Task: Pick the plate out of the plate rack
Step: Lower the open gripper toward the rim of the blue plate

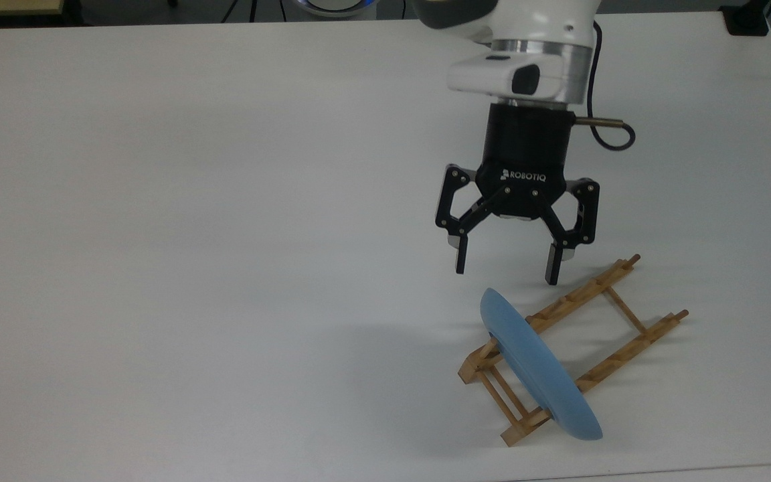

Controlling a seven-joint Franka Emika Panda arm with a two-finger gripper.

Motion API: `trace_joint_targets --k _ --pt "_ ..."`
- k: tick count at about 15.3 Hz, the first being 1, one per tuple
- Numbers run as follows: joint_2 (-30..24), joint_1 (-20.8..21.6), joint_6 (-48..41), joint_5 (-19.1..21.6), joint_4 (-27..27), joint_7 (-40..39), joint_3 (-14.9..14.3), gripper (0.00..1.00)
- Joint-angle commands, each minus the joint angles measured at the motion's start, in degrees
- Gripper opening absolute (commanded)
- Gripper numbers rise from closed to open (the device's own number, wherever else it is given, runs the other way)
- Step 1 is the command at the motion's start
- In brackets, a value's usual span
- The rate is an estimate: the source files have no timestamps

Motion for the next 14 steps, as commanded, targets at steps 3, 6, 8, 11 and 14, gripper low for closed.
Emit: trace_joint_targets --k 3,6,8,11,14 --pt "3.44 1.61 0.70 -5.96 2.09 4.20 -1.23 0.93" --pt "5.72 1.69 0.70 -6.85 4.90 4.37 -1.15 0.82" --pt "6.25 1.78 0.70 -6.85 5.26 5.07 -1.23 0.72" --pt "6.35 2.57 0.61 -7.29 5.26 5.16 -1.23 0.61" --pt "6.35 3.01 0.61 -7.29 5.26 5.16 -1.14 0.34"
